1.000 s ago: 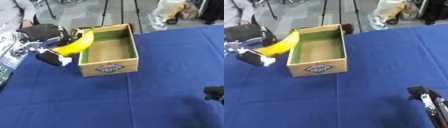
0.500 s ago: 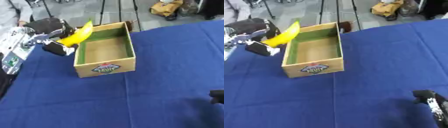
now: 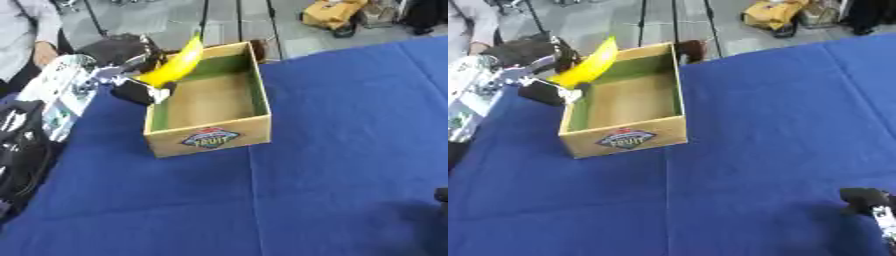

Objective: Pick up objects on the table and place them in the box.

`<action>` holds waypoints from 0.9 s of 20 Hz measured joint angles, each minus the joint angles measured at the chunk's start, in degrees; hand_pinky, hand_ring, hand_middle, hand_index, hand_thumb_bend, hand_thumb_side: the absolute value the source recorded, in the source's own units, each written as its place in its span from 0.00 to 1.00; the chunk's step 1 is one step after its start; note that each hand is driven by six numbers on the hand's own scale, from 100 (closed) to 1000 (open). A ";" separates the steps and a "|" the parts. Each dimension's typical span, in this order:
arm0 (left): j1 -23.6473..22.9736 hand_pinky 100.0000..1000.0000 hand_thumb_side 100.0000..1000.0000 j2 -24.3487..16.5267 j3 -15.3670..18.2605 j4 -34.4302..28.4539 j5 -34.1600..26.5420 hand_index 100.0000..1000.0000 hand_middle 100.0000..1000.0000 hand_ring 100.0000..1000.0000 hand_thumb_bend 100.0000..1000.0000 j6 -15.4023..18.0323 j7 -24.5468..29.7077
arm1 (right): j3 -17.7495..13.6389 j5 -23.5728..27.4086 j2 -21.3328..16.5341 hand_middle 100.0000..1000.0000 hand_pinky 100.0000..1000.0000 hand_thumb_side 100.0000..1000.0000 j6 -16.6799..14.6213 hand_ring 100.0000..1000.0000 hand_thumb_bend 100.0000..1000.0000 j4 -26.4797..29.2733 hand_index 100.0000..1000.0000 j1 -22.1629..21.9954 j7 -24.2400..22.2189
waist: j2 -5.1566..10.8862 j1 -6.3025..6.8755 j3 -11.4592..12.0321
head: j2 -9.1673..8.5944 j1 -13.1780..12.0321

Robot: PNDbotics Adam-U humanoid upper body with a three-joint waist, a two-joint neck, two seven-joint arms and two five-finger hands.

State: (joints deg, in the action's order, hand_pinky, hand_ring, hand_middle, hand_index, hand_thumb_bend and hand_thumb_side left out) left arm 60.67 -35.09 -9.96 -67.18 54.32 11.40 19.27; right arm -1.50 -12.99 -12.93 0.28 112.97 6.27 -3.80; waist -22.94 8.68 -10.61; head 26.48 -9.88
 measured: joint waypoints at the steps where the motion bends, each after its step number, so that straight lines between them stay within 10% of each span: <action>1: 0.09 0.15 0.51 0.10 0.28 0.65 0.48 0.53 0.36 0.46 0.00 0.09 -0.65 | 0.17 0.00 0.00 0.43 0.75 0.97 -0.03 0.75 0.00 0.08 0.68 0.23 -0.16 | -0.21 0.09 -0.47 | -0.23 -0.52; 18: 2.42 0.14 0.51 0.97 2.80 6.92 7.10 0.54 0.37 0.48 0.00 2.76 -9.07 | 1.89 0.45 -0.41 0.43 0.75 0.96 -0.84 0.75 0.00 0.82 0.68 2.42 -2.35 | -2.78 1.79 -4.72 | -2.43 -4.50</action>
State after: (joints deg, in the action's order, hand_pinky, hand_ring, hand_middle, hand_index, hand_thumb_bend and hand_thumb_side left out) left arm 63.09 -34.11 -7.16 -60.25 61.43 14.16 10.20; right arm 0.39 -12.54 -13.34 -0.55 113.79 8.69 -6.16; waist -25.72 10.48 -15.34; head 24.04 -14.38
